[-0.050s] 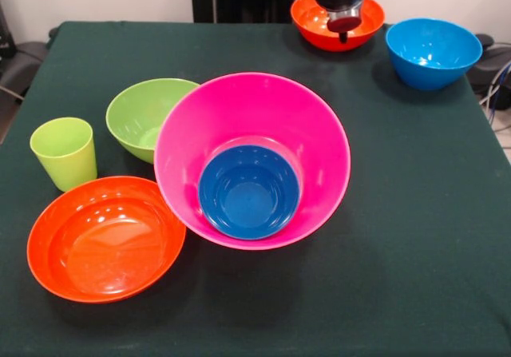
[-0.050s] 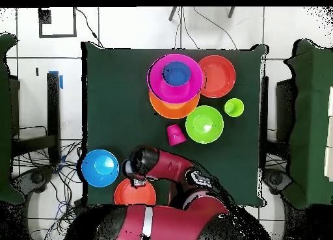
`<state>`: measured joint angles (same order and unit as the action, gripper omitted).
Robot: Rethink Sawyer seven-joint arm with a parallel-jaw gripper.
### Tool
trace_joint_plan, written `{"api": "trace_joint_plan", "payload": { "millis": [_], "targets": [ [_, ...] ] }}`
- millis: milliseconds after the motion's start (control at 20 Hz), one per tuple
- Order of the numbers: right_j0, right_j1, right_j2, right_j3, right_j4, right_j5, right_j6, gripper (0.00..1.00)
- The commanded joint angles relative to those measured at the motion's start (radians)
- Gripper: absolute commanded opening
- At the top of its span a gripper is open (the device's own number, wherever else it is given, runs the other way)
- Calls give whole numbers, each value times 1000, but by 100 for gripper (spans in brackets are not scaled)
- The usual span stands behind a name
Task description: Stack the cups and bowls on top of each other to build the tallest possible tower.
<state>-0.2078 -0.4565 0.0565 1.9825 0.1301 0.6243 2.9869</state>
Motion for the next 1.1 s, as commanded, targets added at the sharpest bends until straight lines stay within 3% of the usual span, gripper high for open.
{"api": "trace_joint_plan", "payload": {
  "millis": [50,1100],
  "targets": [
    [-12,77,26,-127,-43,57,-59,100],
    [-38,170,10,-191,-114,-52,-82,100]
  ]
}}
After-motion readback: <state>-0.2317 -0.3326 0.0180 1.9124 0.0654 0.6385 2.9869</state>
